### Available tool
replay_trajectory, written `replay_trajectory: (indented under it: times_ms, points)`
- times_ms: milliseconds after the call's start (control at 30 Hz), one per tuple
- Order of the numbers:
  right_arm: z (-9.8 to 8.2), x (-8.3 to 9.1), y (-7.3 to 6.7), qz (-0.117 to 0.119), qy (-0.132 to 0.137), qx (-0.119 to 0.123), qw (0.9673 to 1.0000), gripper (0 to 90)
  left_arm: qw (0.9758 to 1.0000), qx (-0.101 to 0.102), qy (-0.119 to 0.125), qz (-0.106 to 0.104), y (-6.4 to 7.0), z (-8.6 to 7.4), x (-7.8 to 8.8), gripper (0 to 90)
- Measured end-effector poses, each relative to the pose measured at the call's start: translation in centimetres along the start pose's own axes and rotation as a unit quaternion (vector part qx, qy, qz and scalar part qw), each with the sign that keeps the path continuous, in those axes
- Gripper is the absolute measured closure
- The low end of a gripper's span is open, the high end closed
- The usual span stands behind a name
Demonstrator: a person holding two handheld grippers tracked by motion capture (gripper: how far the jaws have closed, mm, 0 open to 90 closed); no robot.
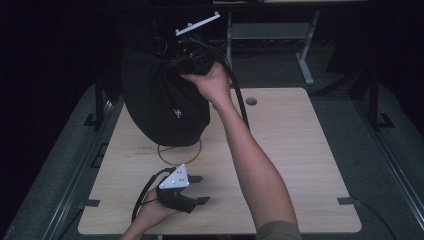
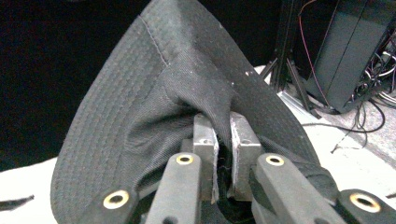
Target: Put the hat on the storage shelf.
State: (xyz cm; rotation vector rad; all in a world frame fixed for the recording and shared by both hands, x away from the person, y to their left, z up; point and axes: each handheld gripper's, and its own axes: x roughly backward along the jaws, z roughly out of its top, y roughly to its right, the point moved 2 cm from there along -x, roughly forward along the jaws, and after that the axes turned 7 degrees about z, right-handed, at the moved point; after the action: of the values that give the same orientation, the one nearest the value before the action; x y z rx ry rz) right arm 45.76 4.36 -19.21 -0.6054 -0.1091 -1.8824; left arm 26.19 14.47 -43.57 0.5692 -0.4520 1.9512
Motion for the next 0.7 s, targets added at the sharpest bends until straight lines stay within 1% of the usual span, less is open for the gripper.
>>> replay_trajectory:
  times_ms: [100,167,200,233,267,300,333,367,400,433,467,500,533,567,600,667,700]
  points:
    - [0.1,-1.4,-0.2,-0.001,-0.018,0.007,0.9998,82.4,1.0000,0.001,0.004,-0.002,0.2,0.1,-0.1,32.6]
    - [0.2,-2.4,-0.3,-0.004,-0.033,0.015,0.9993,81.5,1.0000,-0.004,0.002,-0.003,0.2,0.2,-0.1,32.7]
    - [0.3,-2.9,-0.4,-0.008,-0.043,0.014,0.9989,81.2,1.0000,-0.004,0.003,-0.004,0.3,0.2,-0.2,32.7]
    - [0.3,-3.6,-0.5,-0.017,-0.055,0.021,0.9981,81.0,1.0000,-0.004,0.006,-0.004,0.3,0.2,-0.2,32.7]
    - [0.3,-3.9,-0.5,-0.022,-0.063,0.021,0.9975,80.5,1.0000,-0.005,0.004,-0.005,0.3,0.2,-0.2,32.7]
    - [0.3,-4.4,-0.6,-0.027,-0.073,0.027,0.9966,78.0,1.0000,-0.004,0.004,-0.007,0.3,0.2,-0.1,32.6]
    - [0.3,-4.8,-0.7,-0.034,-0.084,0.030,0.9955,72.9,1.0000,-0.004,0.002,-0.008,0.4,0.2,-0.1,32.6]
    - [0.3,-5.2,-0.7,-0.041,-0.094,0.037,0.9940,66.6,0.9999,-0.009,0.000,-0.007,0.3,0.2,0.0,32.7]
    - [0.1,-5.6,-0.7,-0.045,-0.104,0.041,0.9928,62.2,0.9999,-0.008,0.002,-0.007,0.3,0.2,-0.1,32.7]
    - [-0.1,-5.8,-0.8,-0.038,-0.109,0.038,0.9925,57.1,0.9999,-0.006,0.002,-0.008,0.4,0.2,-0.1,32.7]
    - [-0.2,-5.9,-0.8,-0.029,-0.103,0.026,0.9939,52.5,0.9999,-0.008,0.000,-0.008,0.4,0.2,-0.1,32.7]
    - [-0.2,-5.8,-0.7,-0.024,-0.097,0.013,0.9949,48.0,0.9999,-0.008,0.001,-0.008,0.4,0.2,-0.1,32.7]
    - [-0.2,-5.7,-0.6,-0.019,-0.094,0.008,0.9954,47.7,0.9999,-0.007,0.002,-0.009,0.5,0.2,-0.1,32.7]
    - [-0.3,-5.6,-0.5,-0.014,-0.091,0.013,0.9957,47.5,0.9999,-0.008,0.001,-0.008,0.5,0.2,-0.1,32.7]
    - [-0.4,-5.4,-0.6,-0.012,-0.087,0.005,0.9961,47.1,0.9999,-0.005,0.004,-0.009,0.5,0.2,-0.1,32.7]
    - [-0.7,-4.9,-0.4,-0.015,-0.079,0.006,0.9968,45.4,0.9999,-0.003,0.005,-0.009,0.5,0.2,-0.1,32.7]
    - [-0.9,-4.8,-0.3,-0.016,-0.076,0.003,0.9970,44.0,0.9999,-0.007,0.004,-0.009,0.4,0.2,-0.1,32.7]
